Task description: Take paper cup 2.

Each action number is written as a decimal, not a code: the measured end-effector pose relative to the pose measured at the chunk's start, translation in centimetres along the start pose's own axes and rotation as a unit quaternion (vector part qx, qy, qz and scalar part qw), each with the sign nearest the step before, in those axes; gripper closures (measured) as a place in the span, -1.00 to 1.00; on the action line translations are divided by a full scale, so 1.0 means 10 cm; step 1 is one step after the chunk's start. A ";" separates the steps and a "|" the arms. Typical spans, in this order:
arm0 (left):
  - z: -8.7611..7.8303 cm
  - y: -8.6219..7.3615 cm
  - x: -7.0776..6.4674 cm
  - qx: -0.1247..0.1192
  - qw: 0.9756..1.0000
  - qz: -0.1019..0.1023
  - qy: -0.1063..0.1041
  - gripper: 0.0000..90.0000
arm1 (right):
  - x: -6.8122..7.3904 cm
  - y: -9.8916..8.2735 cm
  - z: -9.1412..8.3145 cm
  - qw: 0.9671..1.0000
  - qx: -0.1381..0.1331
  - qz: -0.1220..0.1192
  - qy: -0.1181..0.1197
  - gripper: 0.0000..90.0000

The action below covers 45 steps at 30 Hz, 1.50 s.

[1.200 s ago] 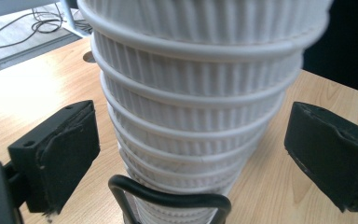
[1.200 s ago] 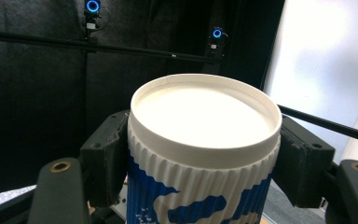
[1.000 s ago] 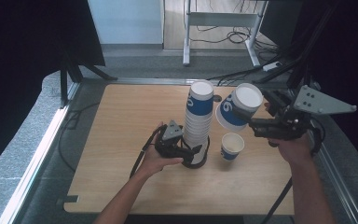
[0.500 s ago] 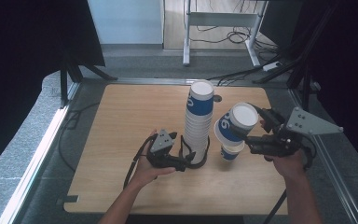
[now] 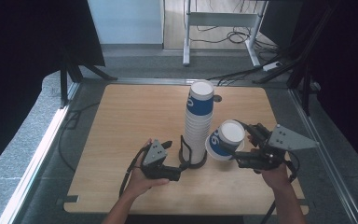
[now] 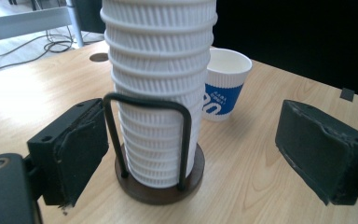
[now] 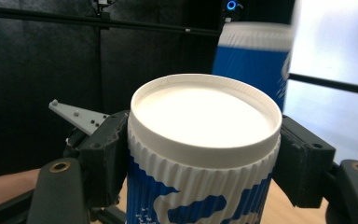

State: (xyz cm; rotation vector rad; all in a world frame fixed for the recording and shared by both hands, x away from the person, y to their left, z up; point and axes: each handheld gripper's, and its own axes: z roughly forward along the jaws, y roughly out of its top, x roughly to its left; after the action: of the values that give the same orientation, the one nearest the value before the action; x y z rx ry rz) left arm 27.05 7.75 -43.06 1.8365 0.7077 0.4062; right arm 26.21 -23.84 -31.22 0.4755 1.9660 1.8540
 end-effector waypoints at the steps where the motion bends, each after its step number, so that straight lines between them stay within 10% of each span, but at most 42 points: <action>1: -0.01 -0.01 0.00 0.000 1.000 -0.002 0.001 -0.79 | 0.01 -0.04 0.01 1.000 0.002 0.003 0.003 -0.37; 14: -0.13 -0.24 0.12 0.002 0.999 -0.047 0.008 -0.78 | 0.07 -0.43 0.09 1.000 0.001 0.025 0.006 -0.37; 45: -0.16 -0.40 -0.09 0.030 0.999 -0.023 0.000 -0.67 | 0.23 -1.19 0.54 0.996 0.080 0.047 0.015 -0.37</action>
State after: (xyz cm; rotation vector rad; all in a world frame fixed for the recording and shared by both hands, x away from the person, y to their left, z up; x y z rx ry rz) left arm 24.35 9.35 -46.08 1.8733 0.7674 0.3580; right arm 27.19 -18.74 -43.42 0.6002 2.1564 1.7765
